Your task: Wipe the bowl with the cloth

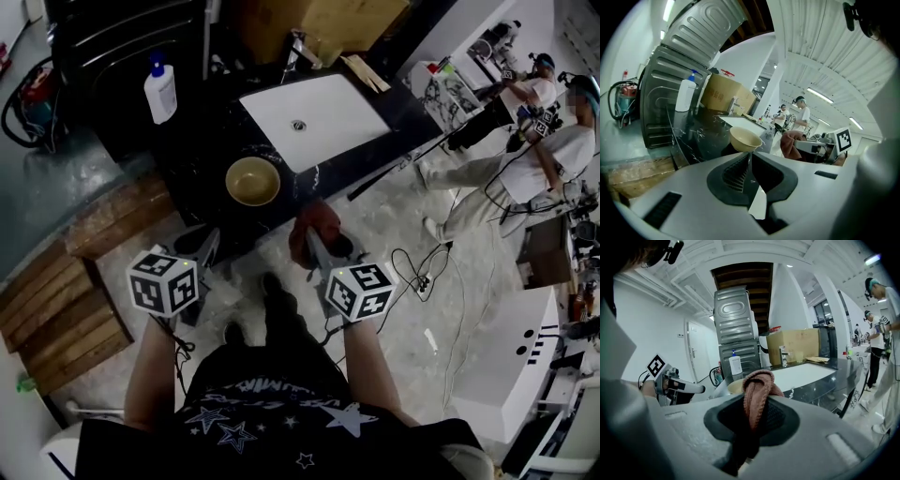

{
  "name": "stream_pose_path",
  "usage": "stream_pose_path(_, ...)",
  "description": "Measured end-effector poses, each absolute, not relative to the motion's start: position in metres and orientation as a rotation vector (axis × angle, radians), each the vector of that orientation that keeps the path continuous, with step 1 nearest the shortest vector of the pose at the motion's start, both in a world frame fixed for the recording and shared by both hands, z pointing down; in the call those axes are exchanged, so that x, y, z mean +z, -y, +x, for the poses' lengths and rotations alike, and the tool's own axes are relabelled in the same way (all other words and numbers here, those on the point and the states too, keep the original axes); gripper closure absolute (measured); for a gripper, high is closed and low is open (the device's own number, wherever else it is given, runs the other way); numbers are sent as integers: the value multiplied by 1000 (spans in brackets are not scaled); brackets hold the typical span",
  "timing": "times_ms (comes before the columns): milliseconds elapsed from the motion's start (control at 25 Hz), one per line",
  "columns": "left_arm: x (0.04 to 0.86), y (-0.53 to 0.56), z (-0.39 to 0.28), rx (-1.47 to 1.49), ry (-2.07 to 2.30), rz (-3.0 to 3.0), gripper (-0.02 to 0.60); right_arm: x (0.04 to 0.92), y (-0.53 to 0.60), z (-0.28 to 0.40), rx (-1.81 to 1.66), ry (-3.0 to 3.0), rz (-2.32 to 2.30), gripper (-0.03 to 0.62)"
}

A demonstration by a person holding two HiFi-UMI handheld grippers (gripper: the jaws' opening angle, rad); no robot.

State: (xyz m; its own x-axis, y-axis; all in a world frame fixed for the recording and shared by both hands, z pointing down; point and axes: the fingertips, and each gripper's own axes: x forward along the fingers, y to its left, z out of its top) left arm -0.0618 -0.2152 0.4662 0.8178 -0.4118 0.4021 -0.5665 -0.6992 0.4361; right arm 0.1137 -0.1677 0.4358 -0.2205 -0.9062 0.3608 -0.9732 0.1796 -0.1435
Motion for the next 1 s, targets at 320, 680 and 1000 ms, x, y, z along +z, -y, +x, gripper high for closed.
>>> stream_pose_path(320,466,253,-37,412,819,2377,538,422,244,144,481,2405,1707,525)
stream_pose_path(680,477,287,-21,409,904,2205,505,421,319,169,466,2502,1546,525)
stream_pose_path(1000,480,302,-11,397,958,2075,453,421,358,163,460,2585,1378,525)
